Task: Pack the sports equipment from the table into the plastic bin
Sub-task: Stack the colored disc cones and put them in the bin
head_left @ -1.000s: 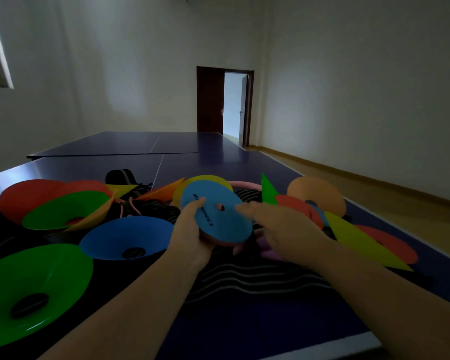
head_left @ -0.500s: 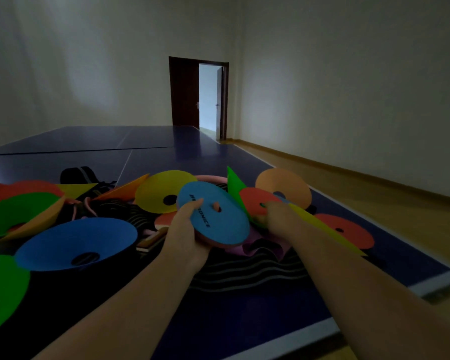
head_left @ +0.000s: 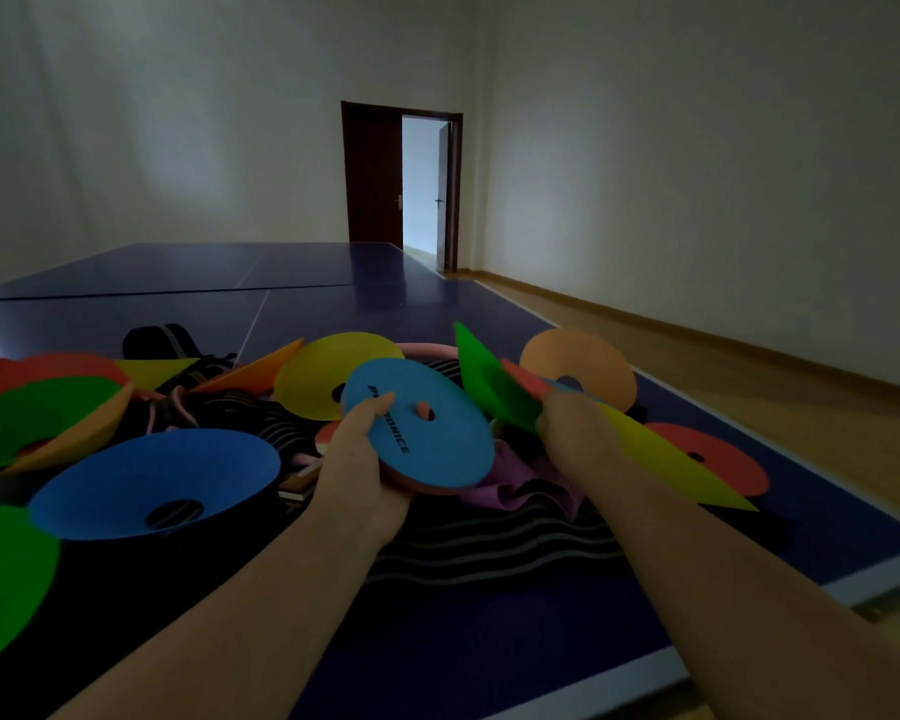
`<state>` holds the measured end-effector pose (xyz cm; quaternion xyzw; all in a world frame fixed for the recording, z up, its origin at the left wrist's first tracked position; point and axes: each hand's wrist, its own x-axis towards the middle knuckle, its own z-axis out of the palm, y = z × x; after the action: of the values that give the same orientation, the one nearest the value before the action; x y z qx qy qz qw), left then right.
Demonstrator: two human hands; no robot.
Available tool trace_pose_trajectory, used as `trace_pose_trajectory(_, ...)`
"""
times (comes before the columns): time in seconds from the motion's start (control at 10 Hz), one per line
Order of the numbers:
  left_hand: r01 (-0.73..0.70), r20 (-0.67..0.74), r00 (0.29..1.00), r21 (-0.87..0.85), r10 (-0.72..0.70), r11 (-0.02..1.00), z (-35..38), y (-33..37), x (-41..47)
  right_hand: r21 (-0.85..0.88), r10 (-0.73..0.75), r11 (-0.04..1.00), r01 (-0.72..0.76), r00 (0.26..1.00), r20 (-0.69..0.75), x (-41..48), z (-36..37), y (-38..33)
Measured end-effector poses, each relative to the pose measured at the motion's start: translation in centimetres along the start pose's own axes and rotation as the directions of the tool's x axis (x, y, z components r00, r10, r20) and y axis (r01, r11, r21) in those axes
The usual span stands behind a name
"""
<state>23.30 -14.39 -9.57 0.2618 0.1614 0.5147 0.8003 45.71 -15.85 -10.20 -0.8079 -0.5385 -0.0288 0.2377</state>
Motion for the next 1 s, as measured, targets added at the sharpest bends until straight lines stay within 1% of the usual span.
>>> trace_pose_trajectory(0.1,0.006,0.007,1.000,0.033,-0.007,0.999,0.8,0.1,-0.7,0.111,-0.026,0.992,0.066,0.943,-0.332,0.5,-1.7,0.1)
trace_pose_trajectory(0.2,-0.008,0.021,1.000,0.124,0.005,0.992,1.5,0.4,-1.3,0.228,-0.031,0.962,0.148,0.892,-0.450,-0.6,-3.4,-1.4)
trace_pose_trajectory(0.3,-0.016,0.036,0.999,0.170,0.010,0.985,2.2,0.6,-1.9,-0.010,-0.268,0.943,0.333,0.738,-0.619,-3.1,-5.0,-3.8)
trace_pose_trajectory(0.4,-0.029,0.043,0.999,0.204,0.021,0.978,3.2,0.8,-2.6,-0.156,-0.529,0.815,0.558,0.607,-0.593,-5.6,-4.8,-5.7)
trace_pose_trajectory(0.5,-0.013,0.005,1.000,0.189,0.012,0.982,4.1,1.1,-3.5,-0.300,-0.766,0.619,0.726,0.473,-0.436,-6.7,-3.5,-5.3)
trace_pose_trajectory(0.6,0.023,-0.012,1.000,0.193,-0.021,0.981,3.8,0.9,-3.6,-0.198,-0.800,0.584,0.787,0.516,-0.307,-7.3,-4.2,-4.2)
trace_pose_trajectory(0.7,0.039,-0.011,0.999,0.178,-0.038,0.983,3.4,0.5,-3.8,-0.229,-0.817,0.571,0.789,0.516,-0.257,-8.6,-5.6,-3.5)
trace_pose_trajectory(0.8,0.039,0.004,0.999,0.131,-0.040,0.991,4.1,0.5,-4.3,-0.199,-0.788,0.610,0.767,0.563,-0.248,-9.8,-5.9,-2.7)
trace_pose_trajectory(0.9,0.041,0.010,0.999,0.107,-0.042,0.993,5.3,0.5,-4.6,0.036,-0.742,0.639,0.768,0.628,-0.236,-10.3,-7.0,-1.5)
trace_pose_trajectory(1.0,0.042,0.025,0.999,0.125,-0.045,0.991,6.8,-0.5,-4.4,0.242,-0.585,0.689,0.683,0.721,-0.371,-9.1,-8.6,0.4)
